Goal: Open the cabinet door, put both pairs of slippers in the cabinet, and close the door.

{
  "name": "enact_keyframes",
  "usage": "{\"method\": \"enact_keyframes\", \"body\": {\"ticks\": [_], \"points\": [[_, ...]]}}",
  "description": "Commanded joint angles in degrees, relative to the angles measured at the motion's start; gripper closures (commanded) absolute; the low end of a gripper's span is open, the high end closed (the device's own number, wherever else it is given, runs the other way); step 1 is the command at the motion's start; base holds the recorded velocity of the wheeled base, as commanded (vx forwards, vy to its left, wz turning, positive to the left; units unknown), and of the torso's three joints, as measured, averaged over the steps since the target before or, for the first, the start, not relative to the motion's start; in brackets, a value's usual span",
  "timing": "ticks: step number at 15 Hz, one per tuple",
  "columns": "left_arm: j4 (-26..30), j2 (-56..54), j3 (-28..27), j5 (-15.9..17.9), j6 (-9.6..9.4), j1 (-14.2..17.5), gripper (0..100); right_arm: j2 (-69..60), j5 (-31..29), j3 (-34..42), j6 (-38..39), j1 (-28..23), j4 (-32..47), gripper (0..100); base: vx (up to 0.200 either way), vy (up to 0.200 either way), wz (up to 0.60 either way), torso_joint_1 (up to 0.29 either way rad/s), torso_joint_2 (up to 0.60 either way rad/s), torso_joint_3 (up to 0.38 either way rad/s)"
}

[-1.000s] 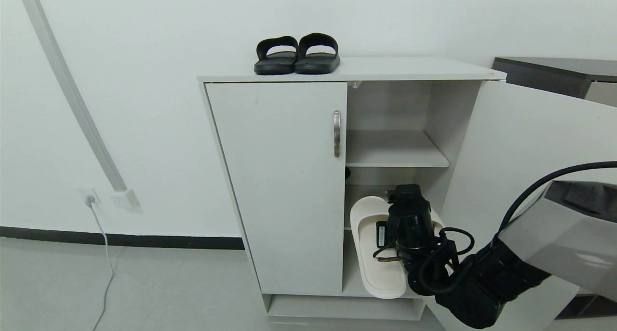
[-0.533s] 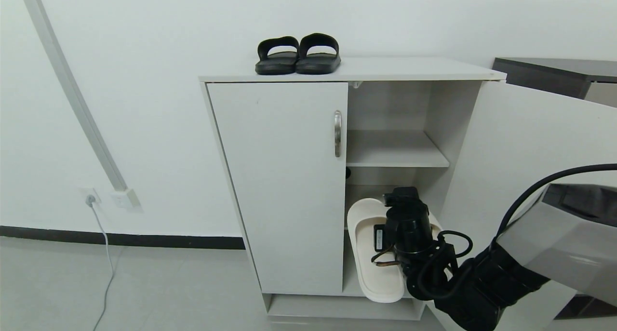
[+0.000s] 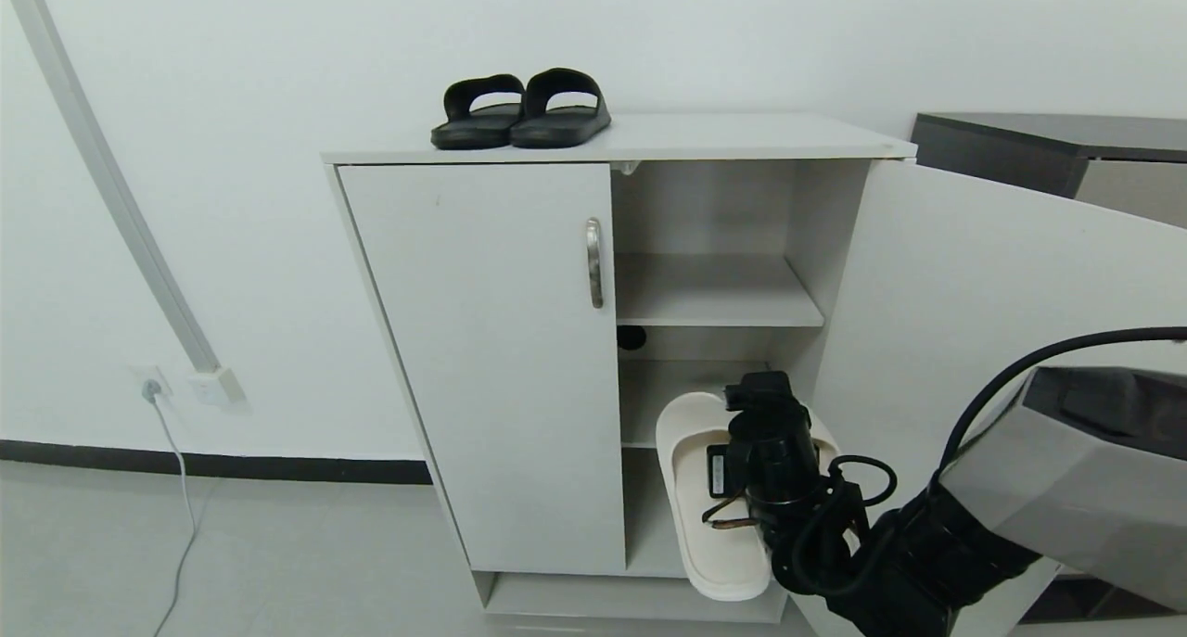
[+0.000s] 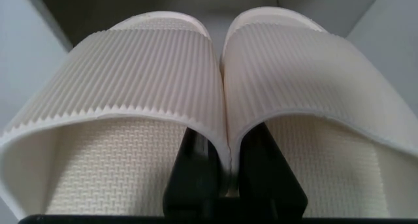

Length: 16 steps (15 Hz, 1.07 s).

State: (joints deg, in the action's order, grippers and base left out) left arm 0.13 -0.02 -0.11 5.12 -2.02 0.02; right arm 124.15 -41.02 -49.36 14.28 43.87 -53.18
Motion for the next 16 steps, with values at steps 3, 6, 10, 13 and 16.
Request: {"method": "enact_keyframes", "body": {"ticks": [3,6,10,13,16], "points": [[0.04,0.11,-0.07,-0.02,0.00,-0.02,100,4.44,0.06,-1.00,0.40,0.07,-1.93,100,0.000,0.000,0.00,0.000,0.00,0.000],[0.04,0.11,0.02,-0.02,0.00,-0.02,100,5.49,0.59,-3.02,1.37,0.07,-1.93,100,0.000,0.000,0.00,0.000,0.00,0.000],[0.04,0.11,0.02,-0.02,0.09,-0.02,100,12.43,1.82,-10.58,1.37,-1.25,-1.76,100,0.000,0.000,0.00,0.000,0.00,0.000],[0.04,0.11,0.02,-0.02,0.09,-0.02,100,13.84,1.82,-11.99,1.46,-1.69,-1.76,100,0.000,0.000,0.00,0.000,0.00,0.000],[0.04,0.11,0.02,0.07,0.09,-0.02,100,13.93,1.82,-11.99,1.55,-1.69,-1.76,100,0.000,0.000,0.00,0.000,0.00,0.000]]}}
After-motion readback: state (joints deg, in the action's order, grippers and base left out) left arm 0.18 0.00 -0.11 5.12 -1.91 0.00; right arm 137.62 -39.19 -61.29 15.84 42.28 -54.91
